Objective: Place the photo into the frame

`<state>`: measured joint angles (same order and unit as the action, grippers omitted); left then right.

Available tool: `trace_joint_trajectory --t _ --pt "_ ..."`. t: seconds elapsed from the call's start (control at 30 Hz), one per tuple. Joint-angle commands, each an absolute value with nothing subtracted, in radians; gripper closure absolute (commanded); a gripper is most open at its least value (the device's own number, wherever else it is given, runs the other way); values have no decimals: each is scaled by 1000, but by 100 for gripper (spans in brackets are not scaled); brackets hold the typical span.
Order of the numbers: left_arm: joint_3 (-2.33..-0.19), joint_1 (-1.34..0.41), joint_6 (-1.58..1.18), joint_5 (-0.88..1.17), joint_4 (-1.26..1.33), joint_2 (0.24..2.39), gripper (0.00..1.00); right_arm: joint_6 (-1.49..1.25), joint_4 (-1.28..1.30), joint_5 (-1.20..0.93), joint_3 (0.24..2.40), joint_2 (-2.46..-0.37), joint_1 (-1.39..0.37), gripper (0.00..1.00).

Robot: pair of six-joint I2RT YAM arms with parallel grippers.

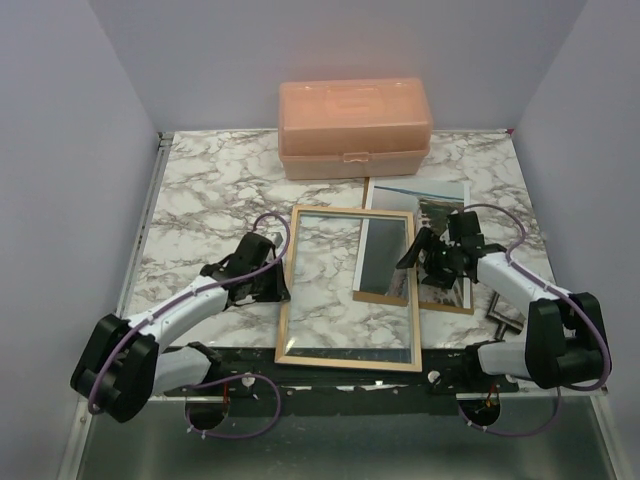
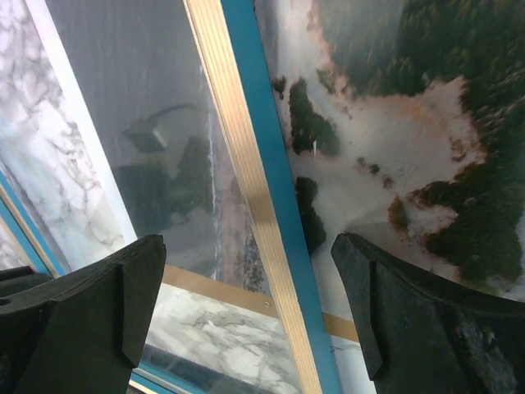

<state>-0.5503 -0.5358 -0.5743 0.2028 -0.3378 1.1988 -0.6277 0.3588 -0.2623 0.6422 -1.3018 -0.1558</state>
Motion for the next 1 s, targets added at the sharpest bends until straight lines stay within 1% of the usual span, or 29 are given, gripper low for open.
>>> trace_joint_trajectory --t 0.0,0.13,0.3,0.53,0.6,0.7,0.77,0.97 --pt "-556 -525 -613 269 -349 1066 100 -645 283 -381 599 -1315 -156 5" --pt "-617 -526 -615 171 -480 993 100 -660 254 -423 580 -1296 -156 5" --pt "-719 -526 -590 55 -638 950 100 -671 230 -476 577 -1284 -156 5" --pt "-816 -528 -578 8 -741 951 100 -686 199 -502 558 -1282 -156 7" --pt "-832 -531 -578 8 -762 961 100 -688 195 -494 550 -1282 -156 9" --pt "-847 -542 -578 -25 -778 976 100 -688 189 -478 538 -1292 -156 15" --pt "-867 -561 -573 -40 -793 976 100 -686 178 -482 529 -1304 -156 17" --pt "-936 -578 -561 0 -804 915 100 -735 68 -584 490 -1325 -156 19"
